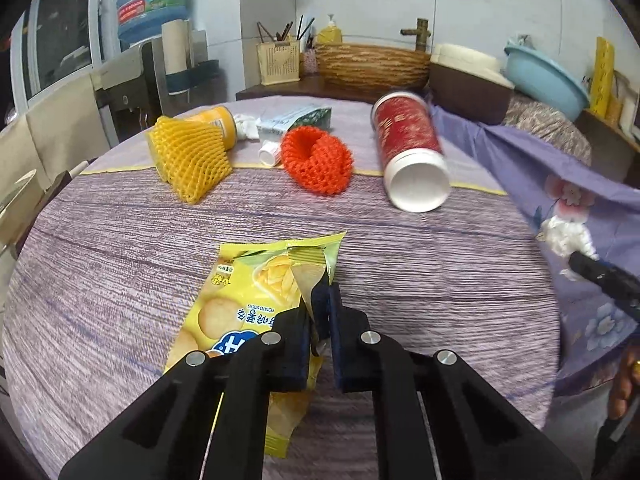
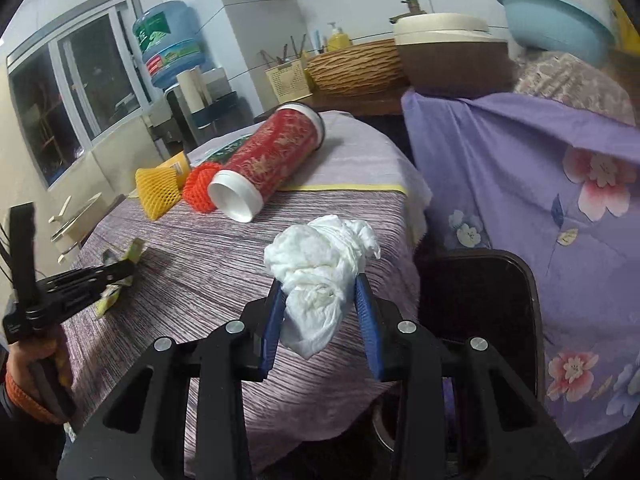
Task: Collect trash
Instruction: 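Carry the tissue and yellow chip bag over the black bin with both tools, then open the left tool then the right tool to drop both items into the bin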
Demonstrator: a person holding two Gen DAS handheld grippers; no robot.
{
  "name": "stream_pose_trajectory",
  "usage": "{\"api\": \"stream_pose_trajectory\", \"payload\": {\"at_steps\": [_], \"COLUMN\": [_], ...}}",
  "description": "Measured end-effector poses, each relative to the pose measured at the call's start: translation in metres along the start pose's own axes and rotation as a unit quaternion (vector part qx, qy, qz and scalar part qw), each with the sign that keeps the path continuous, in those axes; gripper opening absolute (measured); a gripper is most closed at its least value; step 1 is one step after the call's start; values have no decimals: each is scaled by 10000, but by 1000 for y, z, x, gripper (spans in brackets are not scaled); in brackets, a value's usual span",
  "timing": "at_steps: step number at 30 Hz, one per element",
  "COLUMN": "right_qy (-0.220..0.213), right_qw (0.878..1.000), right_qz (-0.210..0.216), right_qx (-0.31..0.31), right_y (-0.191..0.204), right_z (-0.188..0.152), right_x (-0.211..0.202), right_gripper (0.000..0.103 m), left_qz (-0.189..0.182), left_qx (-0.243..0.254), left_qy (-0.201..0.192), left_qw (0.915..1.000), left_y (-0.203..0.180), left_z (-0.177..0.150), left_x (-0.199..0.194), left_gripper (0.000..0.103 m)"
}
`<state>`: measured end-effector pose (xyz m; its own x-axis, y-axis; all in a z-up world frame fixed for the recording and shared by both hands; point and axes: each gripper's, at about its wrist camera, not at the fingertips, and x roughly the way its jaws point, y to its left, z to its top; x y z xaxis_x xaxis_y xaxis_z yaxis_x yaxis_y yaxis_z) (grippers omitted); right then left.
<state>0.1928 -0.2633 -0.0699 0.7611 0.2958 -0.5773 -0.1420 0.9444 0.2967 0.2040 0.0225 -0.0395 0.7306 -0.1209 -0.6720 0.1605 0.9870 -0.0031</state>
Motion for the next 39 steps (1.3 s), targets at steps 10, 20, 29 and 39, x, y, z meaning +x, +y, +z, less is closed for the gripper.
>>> {"api": "stream_pose_trajectory", "payload": {"at_steps": [10,20,29,39], "right_qy": [-86,-214,-255,-260], "right_qw": [9980,9915,9836,9741], "right_qz": [-441,-1038,-1517,-1904], "right_qx": [449,758,939,1191], "right_y": [-57,-104,-136,-170], "right_z": [-25,-40,-51,-63], "right_x": [-28,-57,-74,-87], "right_gripper": [36,36,36,36], "left_qz": [-709,-1830,-2724,-3024], "left_qx": [161,878,1241,1480], "left_qy": [-798,-1309,-755,197], "left_qw": [9942,9704,9512,9414], "left_y": [-65,-174,-251,-291], "left_z": [1,19,12,-26], "left_x": [-56,-79,-36,46], "left_gripper": [8,8,8,8]}}
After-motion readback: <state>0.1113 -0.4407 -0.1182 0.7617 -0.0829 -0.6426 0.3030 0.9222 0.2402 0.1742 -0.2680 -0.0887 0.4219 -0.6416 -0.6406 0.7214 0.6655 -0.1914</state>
